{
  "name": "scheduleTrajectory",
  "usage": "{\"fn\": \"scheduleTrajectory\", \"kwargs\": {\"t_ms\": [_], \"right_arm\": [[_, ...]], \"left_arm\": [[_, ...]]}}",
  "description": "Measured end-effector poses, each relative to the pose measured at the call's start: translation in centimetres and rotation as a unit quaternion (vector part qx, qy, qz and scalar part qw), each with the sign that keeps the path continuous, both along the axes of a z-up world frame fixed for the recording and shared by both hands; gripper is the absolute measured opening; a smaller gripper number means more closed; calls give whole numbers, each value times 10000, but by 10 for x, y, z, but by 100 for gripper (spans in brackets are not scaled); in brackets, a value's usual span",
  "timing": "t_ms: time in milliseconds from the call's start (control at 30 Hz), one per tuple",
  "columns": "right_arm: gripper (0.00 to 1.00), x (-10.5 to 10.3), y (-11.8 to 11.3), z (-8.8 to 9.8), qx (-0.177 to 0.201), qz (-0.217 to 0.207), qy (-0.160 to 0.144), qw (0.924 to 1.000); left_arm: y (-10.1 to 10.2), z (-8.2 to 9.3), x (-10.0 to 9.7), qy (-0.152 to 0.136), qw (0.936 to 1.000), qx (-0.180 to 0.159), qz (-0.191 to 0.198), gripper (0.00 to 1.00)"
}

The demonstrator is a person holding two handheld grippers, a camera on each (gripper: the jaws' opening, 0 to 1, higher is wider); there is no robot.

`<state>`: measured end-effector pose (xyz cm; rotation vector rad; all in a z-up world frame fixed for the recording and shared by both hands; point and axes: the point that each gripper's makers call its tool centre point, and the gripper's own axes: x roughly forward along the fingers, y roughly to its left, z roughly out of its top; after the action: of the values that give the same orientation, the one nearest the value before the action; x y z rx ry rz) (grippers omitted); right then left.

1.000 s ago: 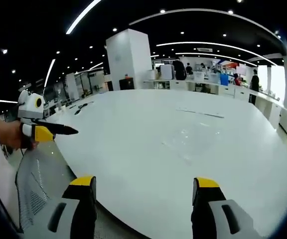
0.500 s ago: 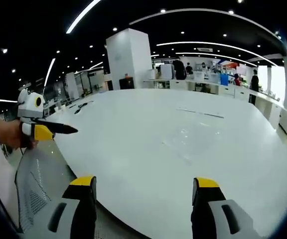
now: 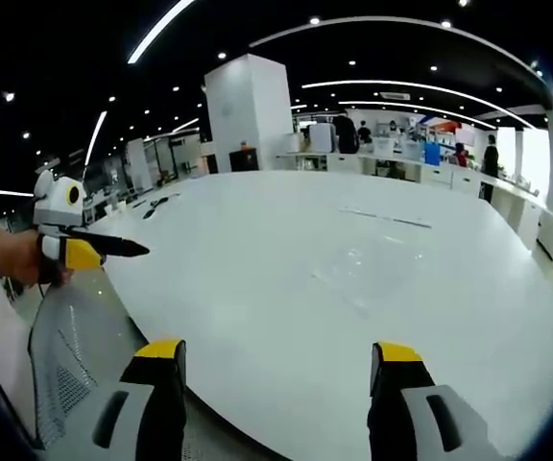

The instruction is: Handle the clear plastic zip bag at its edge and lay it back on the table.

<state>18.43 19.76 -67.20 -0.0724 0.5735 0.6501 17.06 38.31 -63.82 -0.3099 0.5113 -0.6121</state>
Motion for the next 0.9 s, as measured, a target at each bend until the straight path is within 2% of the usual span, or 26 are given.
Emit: {"fn": "scheduleTrajectory", "kwargs": {"t_ms": [333,900], "right_arm": [[78,-1,0,1,-15,2,-8,10000],[78,1,-2,0,-10,-17,2,10000]], "left_arm": [[-3,3,-2,-2,10000,4,-1,84],[5,-3,1,-26,10000,35,-15,84]]}}
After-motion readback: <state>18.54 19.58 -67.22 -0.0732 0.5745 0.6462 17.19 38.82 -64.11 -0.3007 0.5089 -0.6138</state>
